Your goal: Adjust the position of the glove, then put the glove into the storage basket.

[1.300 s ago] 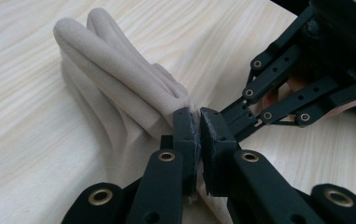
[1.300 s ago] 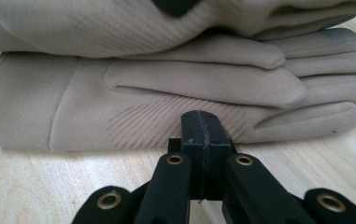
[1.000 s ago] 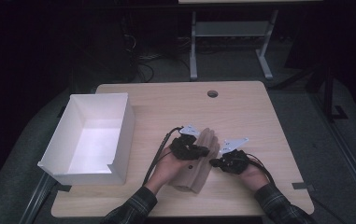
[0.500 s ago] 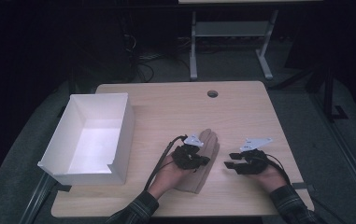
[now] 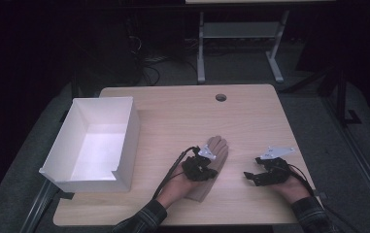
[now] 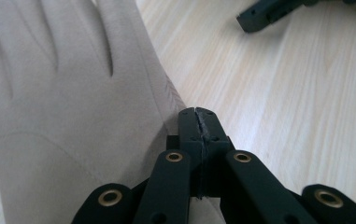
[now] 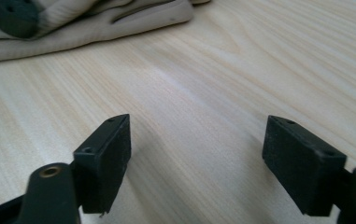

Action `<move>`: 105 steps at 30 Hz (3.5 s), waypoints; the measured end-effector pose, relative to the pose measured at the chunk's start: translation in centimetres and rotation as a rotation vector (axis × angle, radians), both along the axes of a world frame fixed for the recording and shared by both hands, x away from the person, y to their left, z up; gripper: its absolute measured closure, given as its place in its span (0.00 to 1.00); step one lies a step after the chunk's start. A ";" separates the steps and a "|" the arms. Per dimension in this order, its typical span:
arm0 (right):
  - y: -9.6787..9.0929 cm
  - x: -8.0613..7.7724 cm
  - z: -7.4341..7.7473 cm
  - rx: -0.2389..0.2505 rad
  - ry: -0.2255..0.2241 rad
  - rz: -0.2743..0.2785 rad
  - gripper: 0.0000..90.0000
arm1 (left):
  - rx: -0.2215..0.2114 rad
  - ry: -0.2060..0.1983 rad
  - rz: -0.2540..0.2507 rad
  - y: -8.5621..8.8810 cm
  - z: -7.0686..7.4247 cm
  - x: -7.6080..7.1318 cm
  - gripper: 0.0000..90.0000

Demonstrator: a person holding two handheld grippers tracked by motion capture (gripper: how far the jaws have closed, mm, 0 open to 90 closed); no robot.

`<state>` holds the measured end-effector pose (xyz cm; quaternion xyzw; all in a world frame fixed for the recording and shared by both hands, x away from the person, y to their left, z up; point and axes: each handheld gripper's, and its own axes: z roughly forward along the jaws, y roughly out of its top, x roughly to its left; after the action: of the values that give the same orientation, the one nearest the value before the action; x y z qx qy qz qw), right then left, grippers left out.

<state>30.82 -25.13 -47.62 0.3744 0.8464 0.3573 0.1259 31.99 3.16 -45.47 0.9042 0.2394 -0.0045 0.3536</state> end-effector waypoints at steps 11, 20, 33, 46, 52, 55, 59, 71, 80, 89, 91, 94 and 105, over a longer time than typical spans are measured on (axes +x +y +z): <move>0.1 0.0 -0.4 0.000 -0.026 -0.012 0.16 | 0.034 -0.004 -0.002 2.8 0.4 -1.0 1.00; 0.1 0.0 -0.6 0.010 -0.036 -0.008 0.15 | 0.070 -0.021 -0.019 4.5 0.6 -1.5 1.00; 0.1 0.0 -0.6 0.010 -0.037 -0.008 0.15 | 0.005 -0.057 -0.012 5.0 2.3 -1.5 0.69; 0.2 0.0 -0.6 0.009 -0.033 -0.013 0.14 | -0.008 -0.122 0.043 6.6 2.9 1.2 0.26; 0.2 0.0 -0.6 0.009 -0.033 -0.014 0.14 | 0.036 -0.127 0.024 6.0 2.0 1.7 0.18; 0.2 0.0 -0.6 0.009 -0.034 -0.013 0.14 | 0.056 -0.118 0.012 5.6 1.3 2.0 0.17; 0.2 0.0 -0.6 0.009 -0.034 -0.013 0.14 | 0.082 -0.110 -0.001 5.1 0.6 2.2 0.15; 0.2 0.0 -0.6 0.009 -0.035 -0.012 0.14 | 0.106 -0.096 -0.009 4.6 -0.5 1.7 0.15; 0.2 0.0 -0.6 0.009 -0.034 -0.012 0.14 | 0.088 -0.067 -0.054 4.7 -0.5 1.5 0.32; 0.2 0.0 -0.6 0.009 -0.034 -0.013 0.14 | 0.071 0.016 -0.090 4.4 0.1 1.3 0.74; 0.2 0.0 -0.6 0.009 -0.034 -0.013 0.14 | 0.067 0.026 -0.086 4.4 0.3 1.4 0.74; 0.2 0.0 -0.6 0.009 -0.034 -0.013 0.14 | 0.058 0.032 -0.074 4.5 0.8 1.5 0.75; 0.2 0.0 -0.6 0.010 -0.035 -0.014 0.14 | 0.044 0.043 -0.044 4.9 3.0 1.6 0.75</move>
<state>30.81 -24.89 -48.20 0.3744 0.8396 0.3674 0.1413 33.62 8.08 -42.49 0.9164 0.2273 -0.0265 0.3284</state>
